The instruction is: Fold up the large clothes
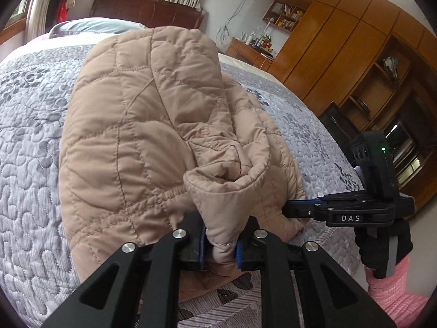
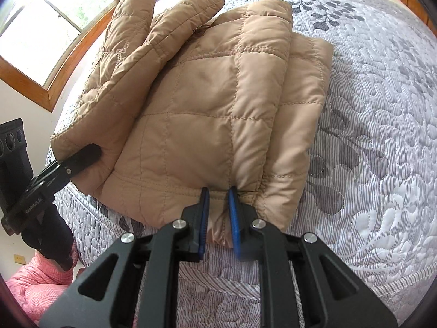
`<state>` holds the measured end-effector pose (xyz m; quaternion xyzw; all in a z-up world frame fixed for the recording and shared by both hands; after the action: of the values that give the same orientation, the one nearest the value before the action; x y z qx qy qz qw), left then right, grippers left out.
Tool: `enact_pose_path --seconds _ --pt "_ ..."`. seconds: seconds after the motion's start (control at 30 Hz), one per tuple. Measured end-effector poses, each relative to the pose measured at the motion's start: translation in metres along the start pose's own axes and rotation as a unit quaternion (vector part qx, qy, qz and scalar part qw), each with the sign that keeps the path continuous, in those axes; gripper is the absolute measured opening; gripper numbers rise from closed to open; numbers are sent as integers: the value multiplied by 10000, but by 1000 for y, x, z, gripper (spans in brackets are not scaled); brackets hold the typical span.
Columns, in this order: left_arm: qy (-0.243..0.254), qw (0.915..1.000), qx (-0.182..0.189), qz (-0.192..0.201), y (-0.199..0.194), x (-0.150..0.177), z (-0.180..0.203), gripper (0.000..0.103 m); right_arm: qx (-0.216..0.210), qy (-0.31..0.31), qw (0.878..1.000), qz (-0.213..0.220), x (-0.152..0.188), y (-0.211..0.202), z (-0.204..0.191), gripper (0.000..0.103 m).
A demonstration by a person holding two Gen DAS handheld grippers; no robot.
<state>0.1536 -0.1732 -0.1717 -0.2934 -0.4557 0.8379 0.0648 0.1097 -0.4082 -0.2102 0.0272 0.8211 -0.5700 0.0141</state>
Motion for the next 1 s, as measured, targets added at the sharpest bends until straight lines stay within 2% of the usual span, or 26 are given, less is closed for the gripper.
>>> enact_pose_path --seconds 0.7,0.8,0.87,0.93,1.0 --pt "27 10000 58 -40 9 1 -10 17 -86 34 10000 16 -3 3 3 15" --pt "17 9997 218 -109 3 0 -8 21 -14 36 10000 9 -2 1 3 15" --pt "-55 9988 459 -183 -10 1 -4 35 37 -2 10000 22 -1 -4 0 18" --pt "-211 9963 822 -152 -32 2 -3 42 60 -35 9999 92 0 -12 -4 22" --pt "-265 9947 996 3 -58 2 -8 43 126 -52 9997 196 -1 -24 -5 23"
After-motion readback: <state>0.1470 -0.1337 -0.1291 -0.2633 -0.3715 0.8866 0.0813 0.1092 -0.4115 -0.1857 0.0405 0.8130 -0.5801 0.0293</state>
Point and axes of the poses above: each gripper's, at about its wrist camera, not at the fingertips, and y roughly the way its jaws point, z to its right, x to its underside, the point moved 10 cm from there along y, roughly the way its jaws point, and after that the axes turned 14 degrees about -z, right-handed, at the moved point
